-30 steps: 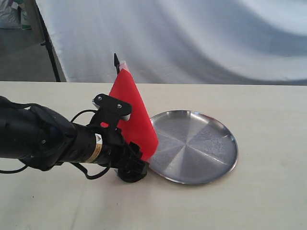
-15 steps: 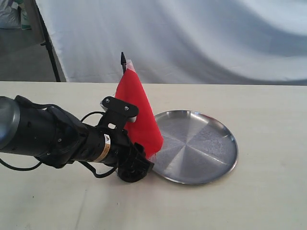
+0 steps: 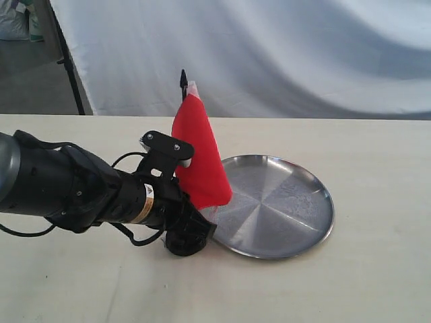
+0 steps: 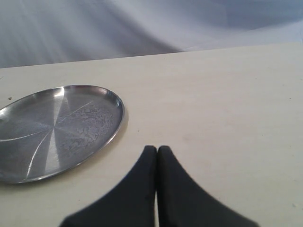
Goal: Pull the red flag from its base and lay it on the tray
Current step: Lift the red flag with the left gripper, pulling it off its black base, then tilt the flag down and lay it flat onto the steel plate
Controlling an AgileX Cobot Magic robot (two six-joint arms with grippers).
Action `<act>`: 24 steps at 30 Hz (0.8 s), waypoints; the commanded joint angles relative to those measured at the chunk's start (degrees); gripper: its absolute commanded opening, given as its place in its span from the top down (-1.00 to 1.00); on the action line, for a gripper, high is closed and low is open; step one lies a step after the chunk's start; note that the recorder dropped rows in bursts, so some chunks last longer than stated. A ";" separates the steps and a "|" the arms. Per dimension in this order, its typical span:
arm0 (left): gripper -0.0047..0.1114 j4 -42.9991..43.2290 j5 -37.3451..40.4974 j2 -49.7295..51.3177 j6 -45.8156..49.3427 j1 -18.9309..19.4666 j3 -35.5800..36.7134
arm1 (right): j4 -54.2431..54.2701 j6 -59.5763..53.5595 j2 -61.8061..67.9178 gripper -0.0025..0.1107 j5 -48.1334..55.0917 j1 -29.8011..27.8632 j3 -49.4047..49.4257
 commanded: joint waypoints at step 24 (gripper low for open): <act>0.92 -38.00 -40.67 21.12 0.35 -0.42 -22.52 | -0.43 -0.08 -0.36 0.96 -0.24 -0.12 -0.05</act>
